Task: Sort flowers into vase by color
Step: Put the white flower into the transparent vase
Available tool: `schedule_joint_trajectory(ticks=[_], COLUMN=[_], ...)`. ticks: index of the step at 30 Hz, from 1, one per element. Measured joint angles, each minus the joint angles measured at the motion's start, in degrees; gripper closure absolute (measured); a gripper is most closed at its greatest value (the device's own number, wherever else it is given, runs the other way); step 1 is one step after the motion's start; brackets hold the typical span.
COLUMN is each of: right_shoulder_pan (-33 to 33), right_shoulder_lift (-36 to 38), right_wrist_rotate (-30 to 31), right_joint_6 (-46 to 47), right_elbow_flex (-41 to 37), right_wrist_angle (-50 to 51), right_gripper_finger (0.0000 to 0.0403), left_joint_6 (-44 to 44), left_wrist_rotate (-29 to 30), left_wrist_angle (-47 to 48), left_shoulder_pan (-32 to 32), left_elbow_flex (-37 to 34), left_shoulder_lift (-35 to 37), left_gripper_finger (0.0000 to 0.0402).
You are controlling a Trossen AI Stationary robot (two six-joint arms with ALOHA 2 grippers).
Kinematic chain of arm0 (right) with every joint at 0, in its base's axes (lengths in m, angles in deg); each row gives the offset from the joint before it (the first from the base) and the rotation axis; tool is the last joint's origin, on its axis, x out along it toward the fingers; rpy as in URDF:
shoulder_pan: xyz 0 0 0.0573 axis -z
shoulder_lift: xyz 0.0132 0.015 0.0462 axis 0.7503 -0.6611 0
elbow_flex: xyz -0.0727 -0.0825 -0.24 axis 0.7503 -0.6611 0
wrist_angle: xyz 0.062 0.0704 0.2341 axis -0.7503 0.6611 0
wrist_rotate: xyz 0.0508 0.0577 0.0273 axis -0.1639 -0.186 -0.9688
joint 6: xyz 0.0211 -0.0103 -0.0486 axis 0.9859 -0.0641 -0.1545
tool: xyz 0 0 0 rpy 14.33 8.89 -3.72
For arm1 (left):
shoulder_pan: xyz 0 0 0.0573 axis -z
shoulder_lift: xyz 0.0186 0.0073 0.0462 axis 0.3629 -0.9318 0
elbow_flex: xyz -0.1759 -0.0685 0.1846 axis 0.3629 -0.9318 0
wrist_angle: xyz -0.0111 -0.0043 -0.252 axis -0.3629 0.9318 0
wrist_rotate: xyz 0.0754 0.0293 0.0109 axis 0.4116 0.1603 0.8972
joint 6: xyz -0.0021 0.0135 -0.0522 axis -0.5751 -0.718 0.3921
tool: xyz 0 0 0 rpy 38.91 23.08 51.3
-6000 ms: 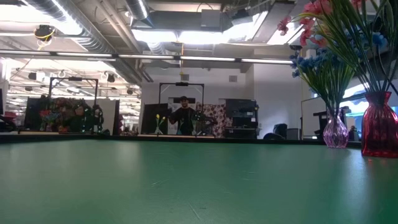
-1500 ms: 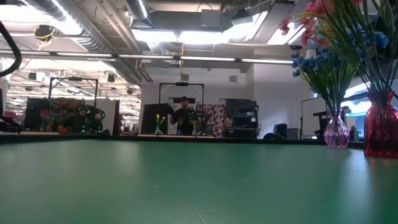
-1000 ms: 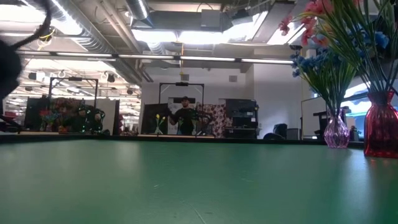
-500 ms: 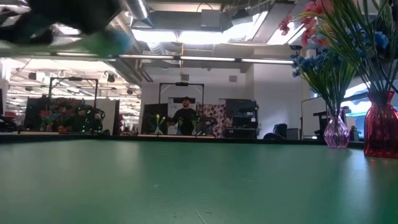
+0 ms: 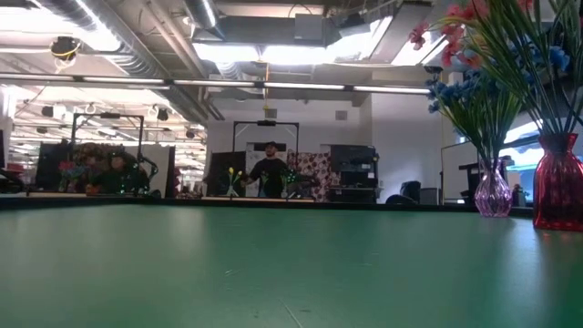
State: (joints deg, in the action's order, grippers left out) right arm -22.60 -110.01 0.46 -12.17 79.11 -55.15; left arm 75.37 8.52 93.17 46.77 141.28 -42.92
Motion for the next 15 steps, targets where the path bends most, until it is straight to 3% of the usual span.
schedule_joint_trajectory(ticks=[7,10,15], right_shoulder_pan=[2.8,6.5,14.4], right_shoulder_lift=[-3.8,-5.0,-7.8], right_wrist_rotate=[1.0,-1.7,-10.9], right_joint_6=[-3.5,-3.1,-0.1], right_elbow_flex=[0.0,0.0,2.5], right_wrist_angle=[-3.5,-3.5,0.9], right_gripper_finger=[0.0148,0.0117,0.0094], left_joint_6=[-19.2,-24.2,-29.8], left_wrist_rotate=[-1.3,-2.6,-4.3], left_wrist_angle=[-19.9,-27.2,-27.7], left_shoulder_pan=[-4.4,-5.4,-4.7], left_elbow_flex=[1.4,1.6,8.7], left_shoulder_lift=[-0.8,-1.6,-5.5], left_gripper_finger=[0.0397,0.0397,0.0397])
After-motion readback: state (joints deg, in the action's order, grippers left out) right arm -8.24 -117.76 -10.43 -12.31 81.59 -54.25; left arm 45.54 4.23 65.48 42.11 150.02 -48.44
